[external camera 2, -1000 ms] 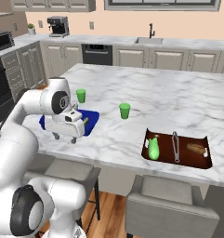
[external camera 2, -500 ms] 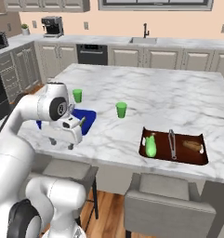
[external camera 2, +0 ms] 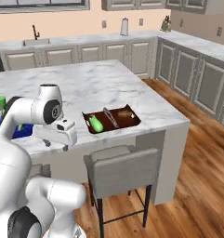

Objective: Gather the potato and corn from the fridge and place them on a tray on the dining counter. Then gather the fishs from the fridge and place them on the other tray.

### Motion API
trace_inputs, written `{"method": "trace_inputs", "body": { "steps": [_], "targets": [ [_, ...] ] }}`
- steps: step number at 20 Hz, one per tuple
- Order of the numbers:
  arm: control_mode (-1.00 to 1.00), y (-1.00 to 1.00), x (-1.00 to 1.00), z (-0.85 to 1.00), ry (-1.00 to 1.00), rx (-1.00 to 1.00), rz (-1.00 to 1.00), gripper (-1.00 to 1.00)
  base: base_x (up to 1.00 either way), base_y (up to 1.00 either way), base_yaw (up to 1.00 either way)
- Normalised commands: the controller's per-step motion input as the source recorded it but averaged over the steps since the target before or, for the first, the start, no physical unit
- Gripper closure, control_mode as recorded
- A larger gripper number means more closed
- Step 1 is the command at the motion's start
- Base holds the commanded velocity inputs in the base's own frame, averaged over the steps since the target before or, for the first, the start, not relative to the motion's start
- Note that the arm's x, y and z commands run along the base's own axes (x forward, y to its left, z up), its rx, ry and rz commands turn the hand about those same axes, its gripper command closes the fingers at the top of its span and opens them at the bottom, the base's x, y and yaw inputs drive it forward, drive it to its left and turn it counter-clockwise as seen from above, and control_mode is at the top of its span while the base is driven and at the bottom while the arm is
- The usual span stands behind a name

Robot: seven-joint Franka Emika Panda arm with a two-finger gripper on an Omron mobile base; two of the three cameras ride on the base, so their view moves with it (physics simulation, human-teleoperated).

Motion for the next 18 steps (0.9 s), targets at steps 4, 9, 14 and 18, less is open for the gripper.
{"method": "trace_inputs", "body": {
  "steps": [4,9,14,18],
  "targets": [
    [1.00,0.00,0.00,0.00,0.00,0.00,0.00,-1.00,0.00,-0.62,-0.80],
    [1.00,0.00,0.00,0.00,0.00,0.00,0.00,-1.00,0.00,-0.89,-0.69],
    [1.00,0.00,0.00,0.00,0.00,0.00,0.00,-1.00,0.23,-0.60,-0.70],
    [1.00,0.00,0.00,0.00,0.00,0.00,0.00,-1.00,0.42,-0.43,-0.70]
  ]
}}
